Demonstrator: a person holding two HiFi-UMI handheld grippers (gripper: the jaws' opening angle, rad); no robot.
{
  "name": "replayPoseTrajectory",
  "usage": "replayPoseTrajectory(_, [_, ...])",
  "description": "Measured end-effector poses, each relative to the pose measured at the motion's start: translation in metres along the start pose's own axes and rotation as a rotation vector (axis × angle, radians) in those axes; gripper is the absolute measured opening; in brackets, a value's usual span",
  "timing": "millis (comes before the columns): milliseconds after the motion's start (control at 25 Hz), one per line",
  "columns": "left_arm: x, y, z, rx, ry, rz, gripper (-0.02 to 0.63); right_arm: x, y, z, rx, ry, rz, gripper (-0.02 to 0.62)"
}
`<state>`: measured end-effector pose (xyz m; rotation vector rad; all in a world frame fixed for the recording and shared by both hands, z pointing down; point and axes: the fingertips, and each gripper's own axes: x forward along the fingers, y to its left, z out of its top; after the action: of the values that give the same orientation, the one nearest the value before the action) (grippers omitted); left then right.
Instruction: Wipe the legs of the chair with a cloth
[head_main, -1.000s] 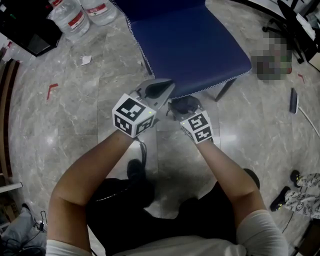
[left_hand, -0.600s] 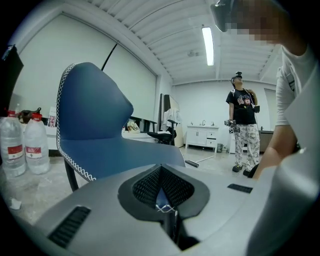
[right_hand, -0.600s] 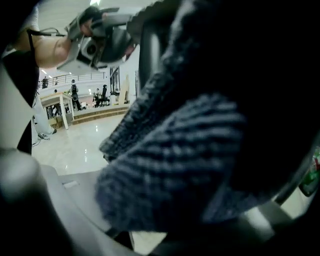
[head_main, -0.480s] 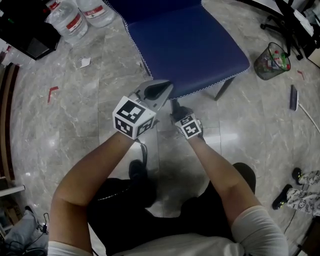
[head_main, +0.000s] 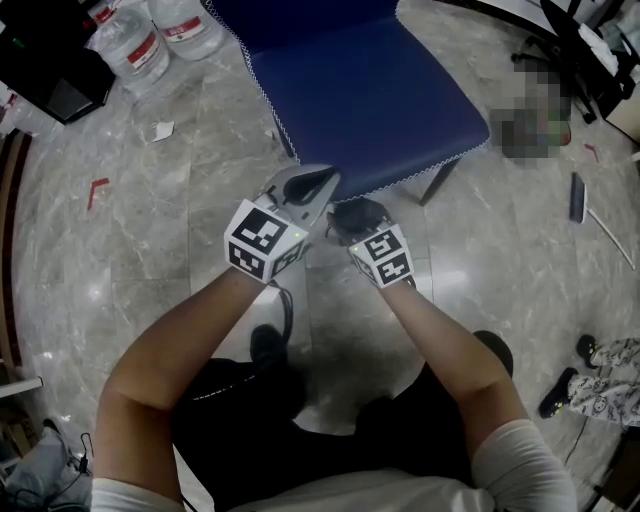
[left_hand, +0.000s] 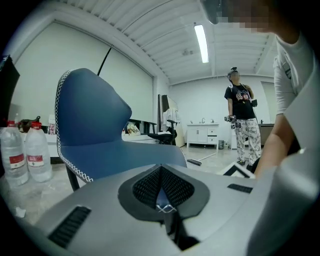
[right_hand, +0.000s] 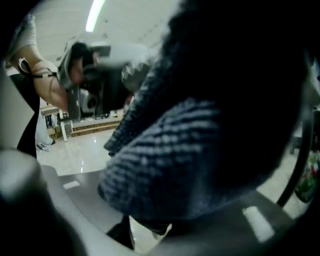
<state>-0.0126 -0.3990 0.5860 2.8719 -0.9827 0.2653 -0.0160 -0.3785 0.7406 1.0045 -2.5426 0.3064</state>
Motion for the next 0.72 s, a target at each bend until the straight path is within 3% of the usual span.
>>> replayPoseTrajectory(120, [0.002, 0.0, -0.001, 0.01, 0.007, 0.019, 0.006, -0.018, -0.001, 0.046, -0.056, -0.13, -0.013, 0.176])
replayPoseTrajectory(320, [0.004, 0.0, 0.0, -0.001, 0.009, 0.013, 0.006, -0.009, -0.003, 0.022, -0.071, -0.147, -0.046, 0.175])
replayPoseTrajectory(400, [0.004, 0.0, 0.0, 0.007, 0.014, 0.01, 0.006, 0.003, -0.004, -0.007, -0.067, -0.085, -0.041, 0.176])
replayPoseTrajectory(600, [0.003, 0.0, -0.001, 0.013, 0.028, 0.026, 0.006, 0.039, -0.008, -0.122, 0.016, 0.219, -0.024, 0.175])
replayPoseTrajectory(720, [0.006, -0.003, -0.001, 0.046, 0.036, 0.015, 0.006, 0.052, -0.01, -0.167, 0.04, 0.335, -0.022, 0.175])
